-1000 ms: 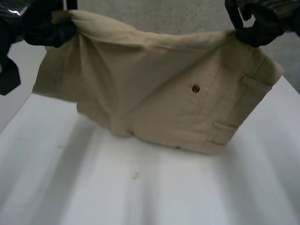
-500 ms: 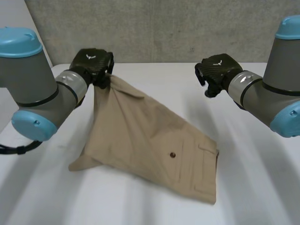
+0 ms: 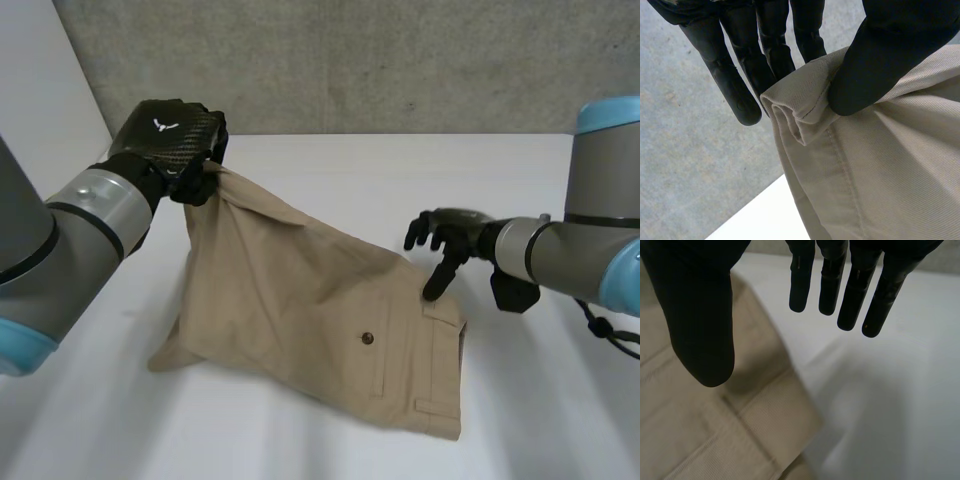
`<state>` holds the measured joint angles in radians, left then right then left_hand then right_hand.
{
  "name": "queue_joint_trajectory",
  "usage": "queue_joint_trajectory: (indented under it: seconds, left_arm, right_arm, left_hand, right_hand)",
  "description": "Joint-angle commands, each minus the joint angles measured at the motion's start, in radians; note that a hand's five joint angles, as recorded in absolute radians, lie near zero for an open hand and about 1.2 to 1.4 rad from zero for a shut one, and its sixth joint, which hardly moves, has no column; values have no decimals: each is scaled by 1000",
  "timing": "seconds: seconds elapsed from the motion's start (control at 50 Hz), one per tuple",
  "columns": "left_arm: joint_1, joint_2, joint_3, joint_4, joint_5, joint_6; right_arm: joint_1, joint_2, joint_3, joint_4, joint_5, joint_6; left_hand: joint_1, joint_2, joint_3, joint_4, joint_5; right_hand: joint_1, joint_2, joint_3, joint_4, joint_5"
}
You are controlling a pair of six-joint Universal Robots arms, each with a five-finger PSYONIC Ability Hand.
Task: Fold the shorts.
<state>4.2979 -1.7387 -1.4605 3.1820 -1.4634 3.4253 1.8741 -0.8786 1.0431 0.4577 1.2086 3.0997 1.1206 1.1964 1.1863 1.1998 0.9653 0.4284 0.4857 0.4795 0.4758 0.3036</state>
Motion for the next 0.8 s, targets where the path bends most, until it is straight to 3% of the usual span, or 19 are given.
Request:
queue_joint_trajectory:
  seconds: [0.02,0.08,0.16,0.3,0.38,0.48,0.52,0.6,0.68,0.8]
  left_arm:
    - [-3,47,-24,1,1,0]
    - [-3,47,-26,1,2,0]
    - [-1,36,-23,15,3,2]
    - [11,-57,54,128,3,22]
    - [14,-163,254,214,-2,90]
    - [25,-212,460,381,-6,106]
    - [28,-209,488,465,-6,104]
    - [22,-186,488,662,-26,97]
    - [14,-153,422,705,-58,83]
    - [20,-91,186,641,-57,-9]
  right_arm:
    - [10,84,-49,-1,-6,22]
    - [10,102,-77,-1,-6,22]
    - [11,109,-124,-10,-6,22]
    - [4,76,-307,-119,14,8]
    - [7,-48,-417,-269,22,2]
    - [16,-178,-373,-580,71,-15]
    - [16,-250,-304,-734,100,-30]
    - [8,-364,-175,-884,127,-41]
    - [5,-408,-92,-875,121,-44]
    - [7,-425,66,-795,82,-65]
  left_hand:
    - [276,200,210,196,256]
    - [276,200,210,196,256]
    - [276,200,210,196,256]
    - [276,200,210,196,256]
    - [276,200,210,196,256]
    - [276,200,210,196,256]
    - [276,200,210,196,256]
    - [276,200,210,196,256]
    - [276,200,210,196,256]
    - [276,200,210,196,256]
  right_hand:
    - [135,78,84,87,85]
    - [261,203,210,213,211]
    - [966,909,915,919,917]
    - [968,911,917,920,918]
    - [968,911,917,920,918]
    - [968,911,917,920,918]
    - [968,911,917,920,918]
    - [968,911,917,920,918]
    - [968,911,917,920,918]
    - [968,911,917,920,918]
